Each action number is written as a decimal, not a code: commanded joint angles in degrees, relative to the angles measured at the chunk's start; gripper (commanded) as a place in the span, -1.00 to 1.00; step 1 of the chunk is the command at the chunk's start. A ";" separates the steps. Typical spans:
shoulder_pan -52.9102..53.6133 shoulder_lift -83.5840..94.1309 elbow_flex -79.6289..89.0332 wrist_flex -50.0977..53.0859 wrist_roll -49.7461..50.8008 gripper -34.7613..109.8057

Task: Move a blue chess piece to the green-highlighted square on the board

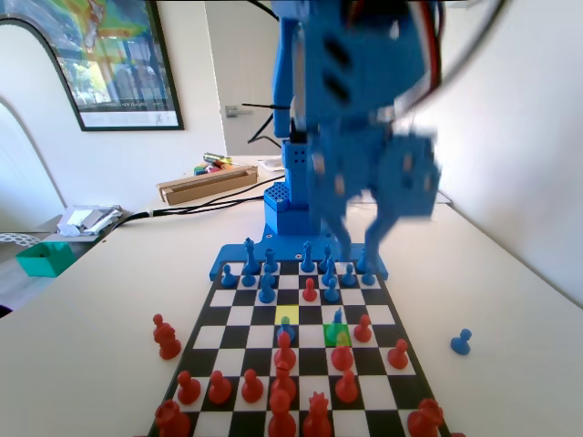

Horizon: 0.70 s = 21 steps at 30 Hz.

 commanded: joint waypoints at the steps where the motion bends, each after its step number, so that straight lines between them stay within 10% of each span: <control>1: -0.26 11.69 -7.21 9.76 -4.48 -0.39; 21: 2.64 47.11 -0.09 33.22 -19.95 -0.42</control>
